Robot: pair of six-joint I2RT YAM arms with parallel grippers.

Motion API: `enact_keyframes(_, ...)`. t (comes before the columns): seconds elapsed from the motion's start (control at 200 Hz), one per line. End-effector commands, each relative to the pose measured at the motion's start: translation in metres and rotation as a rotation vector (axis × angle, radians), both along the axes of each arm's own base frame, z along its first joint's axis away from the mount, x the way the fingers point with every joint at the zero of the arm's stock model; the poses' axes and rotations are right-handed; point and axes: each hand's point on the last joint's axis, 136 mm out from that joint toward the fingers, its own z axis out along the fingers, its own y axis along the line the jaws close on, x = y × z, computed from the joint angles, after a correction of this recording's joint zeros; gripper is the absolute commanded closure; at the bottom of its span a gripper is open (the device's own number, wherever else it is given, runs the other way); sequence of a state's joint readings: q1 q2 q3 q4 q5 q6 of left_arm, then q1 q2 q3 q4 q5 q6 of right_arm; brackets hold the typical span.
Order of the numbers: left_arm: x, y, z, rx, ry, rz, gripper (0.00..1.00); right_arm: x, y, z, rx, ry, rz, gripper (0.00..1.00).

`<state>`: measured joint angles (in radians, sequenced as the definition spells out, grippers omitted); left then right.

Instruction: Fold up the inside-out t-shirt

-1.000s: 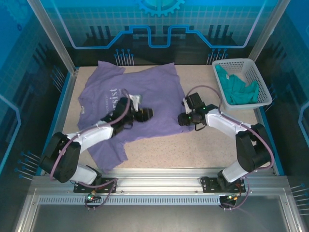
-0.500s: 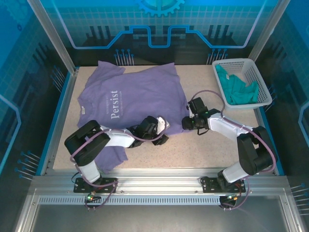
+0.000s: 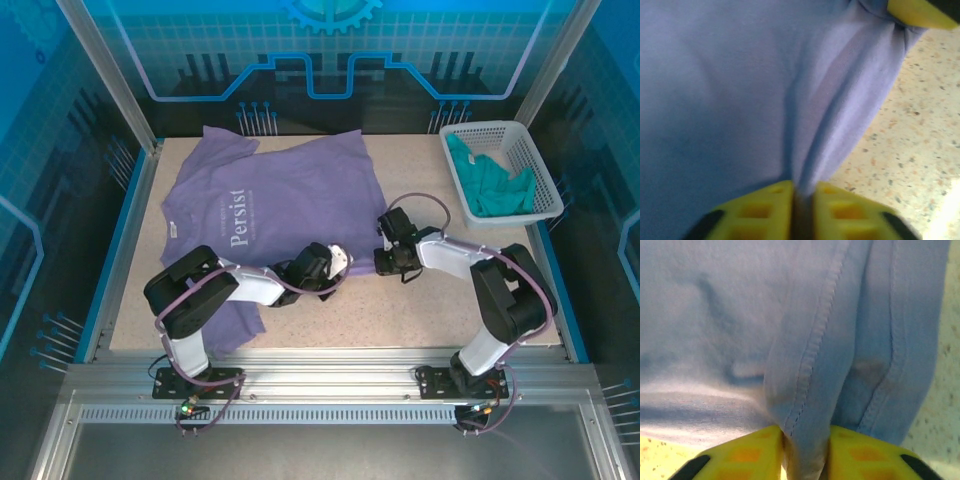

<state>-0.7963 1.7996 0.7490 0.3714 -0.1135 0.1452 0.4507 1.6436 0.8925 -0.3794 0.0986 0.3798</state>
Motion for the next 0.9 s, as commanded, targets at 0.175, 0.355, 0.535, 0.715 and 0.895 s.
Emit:
enact_keyframes(0.175, -0.028, 0.038, -0.002, 0.027, 0.168, 0.095, 1.00, 0.013, 0.042, 0.038, 0.308, 0.027, 0.070, 0.89)
enact_keyframes(0.355, -0.043, 0.047, 0.008, -0.084, 0.304, 0.098, 1.00, 0.042, 0.030, 0.030, 0.438, 0.104, -0.016, 0.86)
enact_keyframes(0.535, -0.039, 0.043, 0.024, -0.163, 0.344, 0.096, 1.00, 0.046, 0.011, 0.025, 0.247, 0.074, -0.028, 0.74)
enact_keyframes(0.715, -0.036, 0.039, 0.026, -0.203, 0.376, 0.098, 1.00, 0.012, 0.015, 0.035, 0.077, -0.016, 0.073, 0.61)
enact_keyframes(0.895, -0.033, 0.040, 0.028, -0.224, 0.388, 0.111, 1.00, -0.020, 0.017, 0.035, -0.080, -0.070, 0.103, 0.52)
